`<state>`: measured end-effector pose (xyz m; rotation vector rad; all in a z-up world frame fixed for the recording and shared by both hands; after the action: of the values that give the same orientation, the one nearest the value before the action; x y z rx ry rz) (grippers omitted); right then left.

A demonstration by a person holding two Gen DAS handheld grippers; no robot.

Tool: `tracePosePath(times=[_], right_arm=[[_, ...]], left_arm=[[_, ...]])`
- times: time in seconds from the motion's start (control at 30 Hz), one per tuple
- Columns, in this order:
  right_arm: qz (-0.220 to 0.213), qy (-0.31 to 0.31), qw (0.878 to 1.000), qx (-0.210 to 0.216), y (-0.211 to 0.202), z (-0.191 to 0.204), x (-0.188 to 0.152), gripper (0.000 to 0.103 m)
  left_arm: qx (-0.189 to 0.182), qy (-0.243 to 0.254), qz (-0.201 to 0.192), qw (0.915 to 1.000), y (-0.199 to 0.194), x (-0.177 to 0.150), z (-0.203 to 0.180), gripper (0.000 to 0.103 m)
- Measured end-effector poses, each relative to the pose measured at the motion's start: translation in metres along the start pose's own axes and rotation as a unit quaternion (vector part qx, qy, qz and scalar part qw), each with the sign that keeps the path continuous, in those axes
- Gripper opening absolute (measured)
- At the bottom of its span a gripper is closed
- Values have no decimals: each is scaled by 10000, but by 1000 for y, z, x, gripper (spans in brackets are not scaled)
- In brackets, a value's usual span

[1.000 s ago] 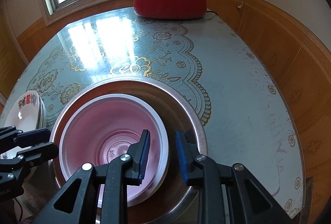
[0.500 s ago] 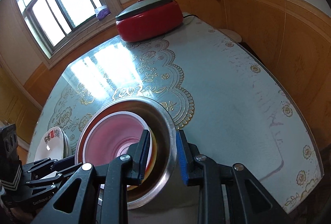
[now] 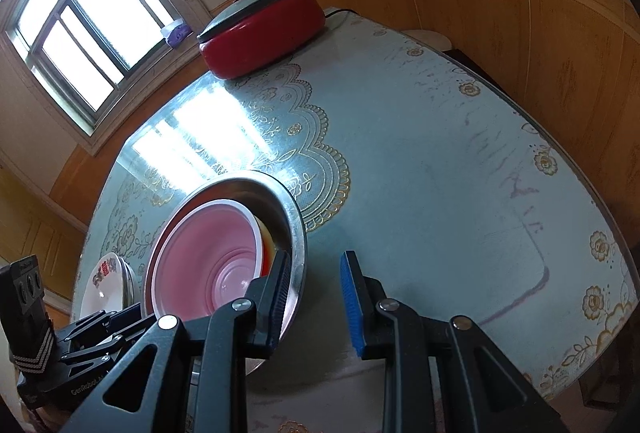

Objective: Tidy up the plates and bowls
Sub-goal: 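Grasp the steel bowl rim with the left tool while the right tool grasps the rim too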

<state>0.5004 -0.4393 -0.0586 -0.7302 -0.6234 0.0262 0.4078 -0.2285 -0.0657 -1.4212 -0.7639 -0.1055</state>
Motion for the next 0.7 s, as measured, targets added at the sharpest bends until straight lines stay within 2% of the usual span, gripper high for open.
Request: tracePosePath(times=[0.3, 0.47, 0.57, 0.7], right_arm=[[15, -41, 9998, 183, 9, 5, 10, 25], [215, -235, 9995, 1, 23, 6, 10, 25], [430, -483, 9976, -227, 34, 5, 6, 19], [515, -572, 9969, -155, 42, 5, 4, 14]], left_arm=[[131, -193, -151, 9996, -10, 5, 14, 36], [305, -242, -173, 9991, -7, 10, 20, 36], [355, -181, -155, 9991, -1, 13, 17, 36], [398, -85, -35, 9992, 9, 14, 10, 36]])
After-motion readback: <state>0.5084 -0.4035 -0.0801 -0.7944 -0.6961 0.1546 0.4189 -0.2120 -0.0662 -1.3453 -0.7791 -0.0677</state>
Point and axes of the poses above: each gripper's, at about its wrist camera, not at the fingertips, and y roughly the way its jaws point, z to its left, x to its top, the point moved 7 cm from there along y, roughly the way its jaws point, and after that the axes turned 15 degrees about x, right-handed, at the moved point
